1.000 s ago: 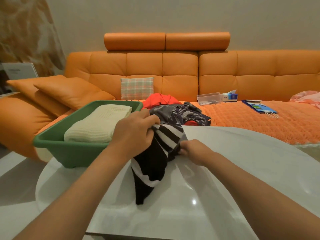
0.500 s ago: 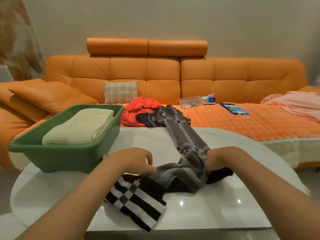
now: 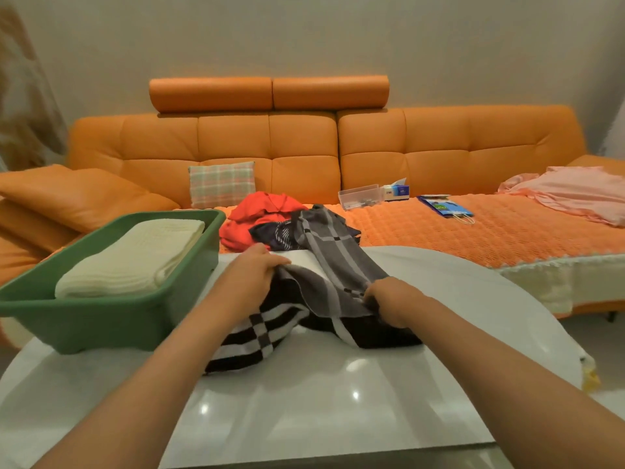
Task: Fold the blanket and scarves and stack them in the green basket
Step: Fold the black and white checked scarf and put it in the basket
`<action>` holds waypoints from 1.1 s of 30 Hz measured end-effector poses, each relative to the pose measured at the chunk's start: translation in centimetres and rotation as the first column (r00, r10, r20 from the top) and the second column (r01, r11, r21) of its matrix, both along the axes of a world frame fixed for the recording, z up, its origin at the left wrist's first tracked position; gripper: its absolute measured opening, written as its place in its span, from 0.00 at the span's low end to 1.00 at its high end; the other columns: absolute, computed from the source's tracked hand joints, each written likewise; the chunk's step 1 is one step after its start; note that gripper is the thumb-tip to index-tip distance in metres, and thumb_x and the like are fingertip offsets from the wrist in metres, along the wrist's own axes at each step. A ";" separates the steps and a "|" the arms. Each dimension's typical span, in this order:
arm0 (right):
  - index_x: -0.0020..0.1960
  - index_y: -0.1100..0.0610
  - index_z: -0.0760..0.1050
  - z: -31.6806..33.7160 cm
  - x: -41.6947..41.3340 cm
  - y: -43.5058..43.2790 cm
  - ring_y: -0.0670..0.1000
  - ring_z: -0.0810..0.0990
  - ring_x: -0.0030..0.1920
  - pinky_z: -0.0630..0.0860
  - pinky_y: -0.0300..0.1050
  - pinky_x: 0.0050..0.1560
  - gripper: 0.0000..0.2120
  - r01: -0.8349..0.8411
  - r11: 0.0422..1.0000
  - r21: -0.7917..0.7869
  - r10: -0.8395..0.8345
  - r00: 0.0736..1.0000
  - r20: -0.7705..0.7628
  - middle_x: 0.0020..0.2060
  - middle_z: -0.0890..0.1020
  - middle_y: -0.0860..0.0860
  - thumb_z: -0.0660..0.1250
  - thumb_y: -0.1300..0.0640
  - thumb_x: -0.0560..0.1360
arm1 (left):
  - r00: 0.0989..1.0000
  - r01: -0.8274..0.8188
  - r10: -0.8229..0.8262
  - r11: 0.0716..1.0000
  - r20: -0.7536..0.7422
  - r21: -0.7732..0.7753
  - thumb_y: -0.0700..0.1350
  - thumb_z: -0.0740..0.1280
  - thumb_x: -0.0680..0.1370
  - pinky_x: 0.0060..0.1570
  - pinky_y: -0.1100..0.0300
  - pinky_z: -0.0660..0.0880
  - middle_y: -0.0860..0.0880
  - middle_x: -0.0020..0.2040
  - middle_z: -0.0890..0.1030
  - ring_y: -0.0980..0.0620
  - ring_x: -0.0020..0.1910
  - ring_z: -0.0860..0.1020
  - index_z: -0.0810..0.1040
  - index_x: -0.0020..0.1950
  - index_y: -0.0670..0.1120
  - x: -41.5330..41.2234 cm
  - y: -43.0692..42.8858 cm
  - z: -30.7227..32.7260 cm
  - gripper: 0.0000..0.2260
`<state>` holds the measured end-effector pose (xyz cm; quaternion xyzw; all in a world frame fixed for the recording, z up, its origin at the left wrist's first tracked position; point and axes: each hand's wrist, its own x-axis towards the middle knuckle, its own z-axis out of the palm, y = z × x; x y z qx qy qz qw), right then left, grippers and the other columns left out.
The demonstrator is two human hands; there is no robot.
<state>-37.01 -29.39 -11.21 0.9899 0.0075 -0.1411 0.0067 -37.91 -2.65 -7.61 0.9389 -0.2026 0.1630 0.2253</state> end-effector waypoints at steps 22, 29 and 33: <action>0.67 0.50 0.71 -1.7 -0.8 -0.2 0.58 0.73 0.64 0.73 0.54 0.62 0.15 -0.132 0.991 0.011 0.129 0.982 0.136 0.65 0.75 0.55 0.61 0.55 0.81 | 0.929 0.167 0.058 0.816 -0.365 0.554 0.35 0.62 0.73 0.50 0.63 0.74 0.54 0.56 0.82 0.50 0.55 0.79 0.83 0.58 0.60 -0.2 1.6 0.5 0.24; 0.60 0.53 0.79 -0.7 0.8 1.2 0.58 0.74 0.61 0.74 0.51 0.57 0.15 -0.030 0.995 -0.099 0.049 0.980 0.192 0.57 0.79 0.55 0.63 0.57 0.76 | 0.858 0.032 0.251 0.844 -0.447 0.536 0.42 0.65 0.71 0.54 0.53 0.78 0.50 0.52 0.83 0.48 0.51 0.80 0.84 0.47 0.50 0.8 2.5 -0.9 0.10; 0.51 0.53 0.81 -0.4 1.5 1.1 0.54 0.78 0.43 0.78 0.48 0.42 0.09 0.088 0.996 0.019 -0.090 0.967 0.239 0.45 0.80 0.52 0.64 0.57 0.75 | 0.945 -0.013 0.189 0.837 -0.267 0.547 0.51 0.64 0.78 0.56 0.52 0.73 0.49 0.66 0.74 0.46 0.63 0.75 0.72 0.68 0.55 2.8 0.0 -4.1 0.18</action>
